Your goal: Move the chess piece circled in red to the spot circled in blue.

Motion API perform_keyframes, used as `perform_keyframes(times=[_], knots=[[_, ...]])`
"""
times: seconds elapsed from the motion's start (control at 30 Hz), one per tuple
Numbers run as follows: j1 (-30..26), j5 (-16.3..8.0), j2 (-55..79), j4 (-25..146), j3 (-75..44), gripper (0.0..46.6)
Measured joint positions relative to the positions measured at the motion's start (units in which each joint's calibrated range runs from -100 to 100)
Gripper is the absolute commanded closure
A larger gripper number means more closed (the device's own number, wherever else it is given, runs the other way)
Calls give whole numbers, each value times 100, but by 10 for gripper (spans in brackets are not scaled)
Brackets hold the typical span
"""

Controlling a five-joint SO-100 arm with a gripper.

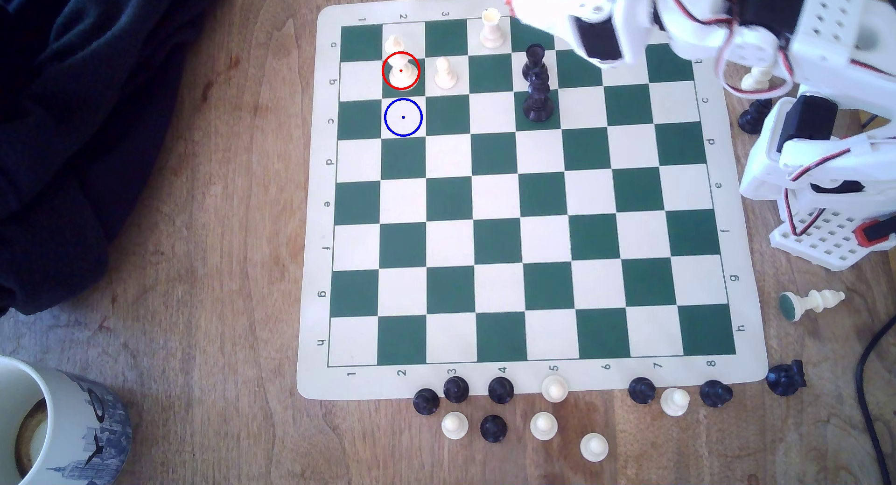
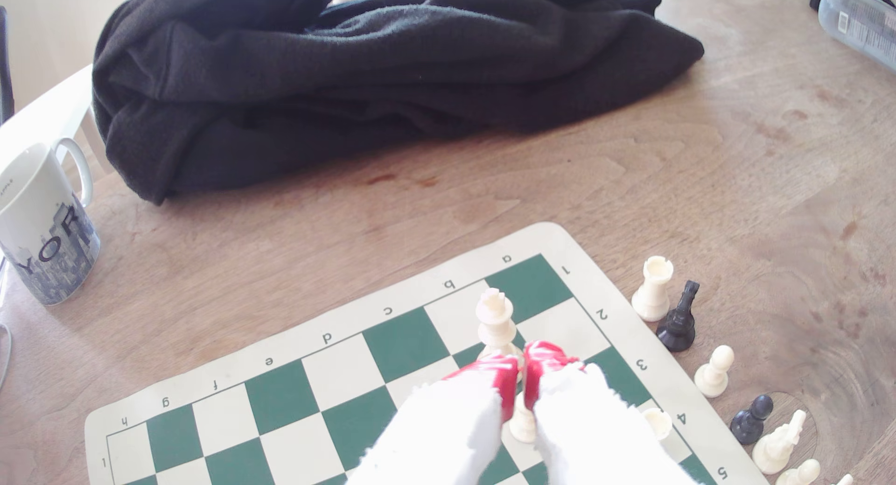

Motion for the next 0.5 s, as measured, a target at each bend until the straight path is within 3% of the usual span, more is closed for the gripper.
perform_keyframes(times=[0.1, 0.33, 0.37, 0.4, 0.5], knots=[[-44, -107, 478, 319, -506, 464], [-103, -449, 2564, 1697, -3100, 459], [-103, -484, 2798, 1841, -3380, 455], [-103, -513, 3075, 1984, -3723, 420], [-103, -625, 3921, 2343, -4663, 425]])
